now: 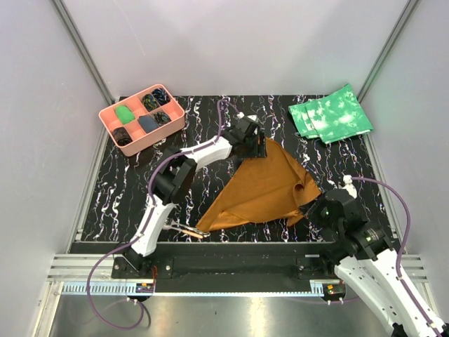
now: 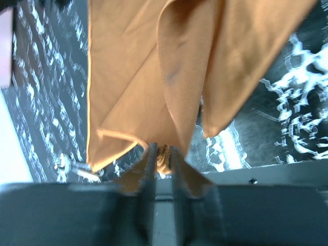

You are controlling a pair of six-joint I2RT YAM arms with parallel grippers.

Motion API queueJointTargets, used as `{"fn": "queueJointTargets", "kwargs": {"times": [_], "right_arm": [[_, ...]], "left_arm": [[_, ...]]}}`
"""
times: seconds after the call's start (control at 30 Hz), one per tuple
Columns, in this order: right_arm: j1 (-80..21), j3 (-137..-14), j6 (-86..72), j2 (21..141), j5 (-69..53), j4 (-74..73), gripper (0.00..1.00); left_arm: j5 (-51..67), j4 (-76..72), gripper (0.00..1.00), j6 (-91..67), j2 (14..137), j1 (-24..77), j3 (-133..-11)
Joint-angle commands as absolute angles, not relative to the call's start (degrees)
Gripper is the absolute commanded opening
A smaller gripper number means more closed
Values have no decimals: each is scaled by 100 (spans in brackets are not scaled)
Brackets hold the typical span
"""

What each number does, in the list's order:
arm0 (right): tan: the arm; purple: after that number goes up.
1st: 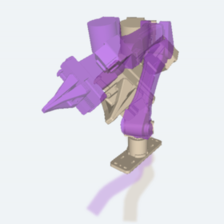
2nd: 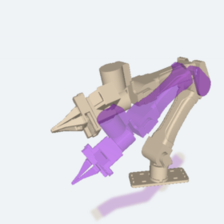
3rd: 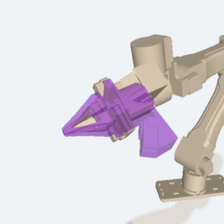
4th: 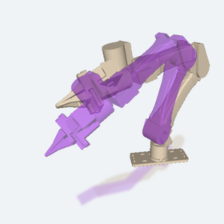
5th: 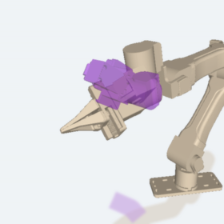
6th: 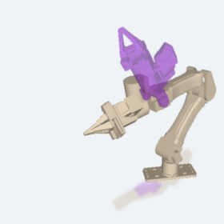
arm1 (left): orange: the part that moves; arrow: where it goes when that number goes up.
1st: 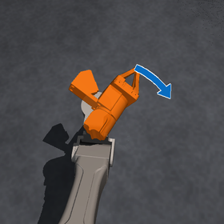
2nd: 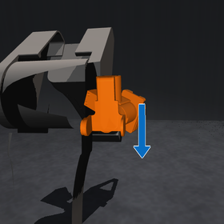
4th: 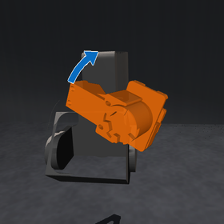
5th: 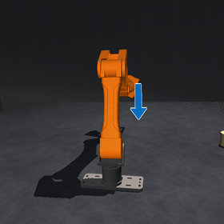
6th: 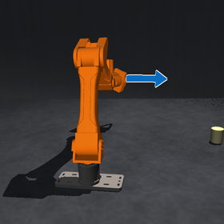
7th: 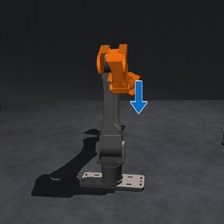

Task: Fold the napkin into a case and place the utensils inside
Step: Place the crumpled napkin at the center of the board, then move the crumpled napkin to the center of the board.

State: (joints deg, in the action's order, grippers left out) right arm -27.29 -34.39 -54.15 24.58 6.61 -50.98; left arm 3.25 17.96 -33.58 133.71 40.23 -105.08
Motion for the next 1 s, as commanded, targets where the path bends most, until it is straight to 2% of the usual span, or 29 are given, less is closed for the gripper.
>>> {"fn": "queueJointTargets", "kwargs": {"times": [0.0, 0.1, 0.13, 0.23, 0.4, 0.57, 0.73, 0.97], "right_arm": [[-2760, -3648, -5766, 2294, 1624, -5099, 55], [-2760, -3682, -5512, 2574, 2142, -4572, 81], [-2760, -3865, -5415, 3019, 2319, -4475, 89], [-2751, -4339, -4697, 4151, 2733, -4097, 99], [-2559, -5175, -3789, 6174, 2849, -3815, 100], [-1732, -5282, -3191, 7258, 1443, -3148, 93], [-1705, -5405, -2716, 8243, 695, -2506, 95], [-1714, -5739, -2865, 9675, 18, -1838, 95]], "left_arm": [[694, 2004, 71, -4069, 13526, 3736, -10398], [703, 1986, 70, -3912, 13413, 3674, -10336], [694, 1978, 70, -3859, 13369, 3674, -10310], [756, 1995, 69, -3762, 13097, 3674, -10187], [335, 2004, 68, -3753, 12043, 3691, -9486], [456, 2092, 66, -3867, 11208, 3647, -8896], [721, 1812, 59, -4113, 10627, 3665, -7912], [641, 1486, 59, -4017, 9213, 3665, -6496]]}}
